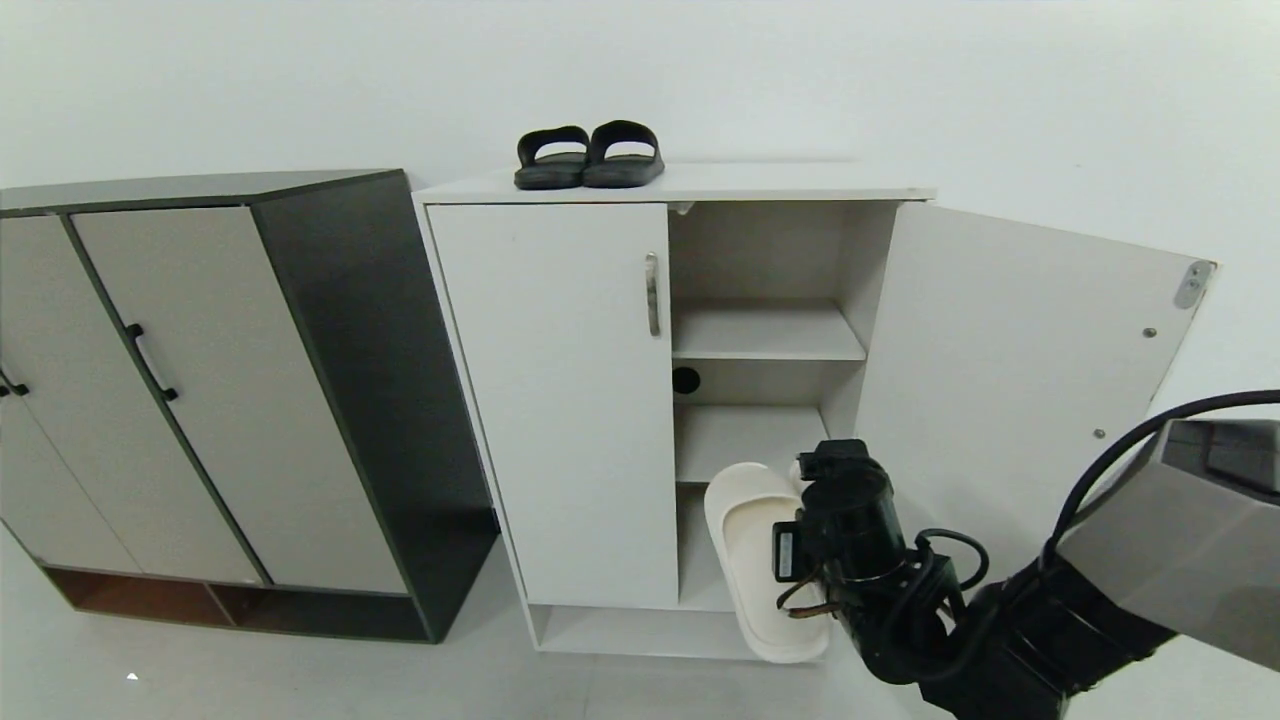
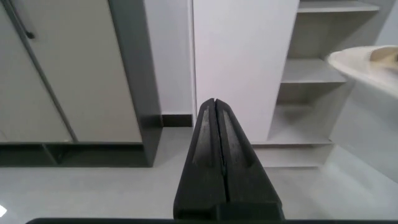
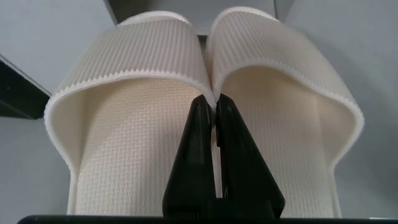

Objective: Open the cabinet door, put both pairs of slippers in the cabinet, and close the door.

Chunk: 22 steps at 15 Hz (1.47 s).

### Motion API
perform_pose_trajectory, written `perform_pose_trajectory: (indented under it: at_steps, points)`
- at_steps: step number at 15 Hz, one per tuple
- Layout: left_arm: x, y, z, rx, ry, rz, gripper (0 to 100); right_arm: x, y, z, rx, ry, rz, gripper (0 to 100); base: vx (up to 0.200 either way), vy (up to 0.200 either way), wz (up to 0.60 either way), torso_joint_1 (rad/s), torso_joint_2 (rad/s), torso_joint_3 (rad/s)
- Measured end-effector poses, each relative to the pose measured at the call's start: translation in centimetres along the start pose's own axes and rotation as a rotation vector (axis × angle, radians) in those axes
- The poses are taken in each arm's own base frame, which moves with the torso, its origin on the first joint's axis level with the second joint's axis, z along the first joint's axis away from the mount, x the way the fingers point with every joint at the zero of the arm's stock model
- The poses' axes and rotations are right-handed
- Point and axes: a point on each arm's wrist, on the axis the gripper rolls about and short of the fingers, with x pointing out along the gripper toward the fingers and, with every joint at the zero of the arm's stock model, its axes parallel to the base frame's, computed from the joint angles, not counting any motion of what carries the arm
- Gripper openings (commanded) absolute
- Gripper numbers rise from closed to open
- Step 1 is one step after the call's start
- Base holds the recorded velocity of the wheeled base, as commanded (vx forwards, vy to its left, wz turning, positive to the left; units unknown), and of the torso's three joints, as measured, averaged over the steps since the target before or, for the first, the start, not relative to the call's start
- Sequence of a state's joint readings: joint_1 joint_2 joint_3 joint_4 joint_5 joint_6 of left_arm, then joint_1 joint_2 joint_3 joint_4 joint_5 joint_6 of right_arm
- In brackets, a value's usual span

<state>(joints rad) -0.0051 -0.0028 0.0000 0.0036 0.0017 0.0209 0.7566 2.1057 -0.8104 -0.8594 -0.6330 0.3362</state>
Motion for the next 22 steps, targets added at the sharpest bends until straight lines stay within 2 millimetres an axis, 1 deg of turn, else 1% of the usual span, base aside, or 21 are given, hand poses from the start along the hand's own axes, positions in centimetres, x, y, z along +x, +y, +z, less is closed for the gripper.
perform_pose_trajectory:
  at_steps: [2,3,6,15,22]
  points:
    - [0.0,0.0,0.0,0.002,0.0,0.002,0,1.6,0.1,-0.4,0.003,-0.004,-0.038,0,0.0,0.0,0.0,0.0,0.0,0.0]
    - [0.0,0.0,0.0,0.002,0.0,0.0,0,2.2,0.6,-0.8,0.001,-0.008,-0.053,0,0.0,0.0,0.0,0.0,0.0,0.0]
    - [0.0,0.0,0.0,0.002,0.0,0.001,0,3.8,1.0,-1.8,-0.005,-0.004,-0.08,0,0.0,0.0,0.0,0.0,0.0,0.0]
    - [0.0,0.0,0.0,0.001,0.0,0.001,0,4.9,1.4,-3.0,-0.02,0.013,-0.085,0,0.0,0.0,0.0,0.0,0.0,-0.008]
    - [0.0,0.0,0.0,0.001,0.0,0.001,0,6.6,2.8,-2.6,-0.022,-0.024,-0.071,0,0.0,0.0,0.0,0.002,0.0,-0.178]
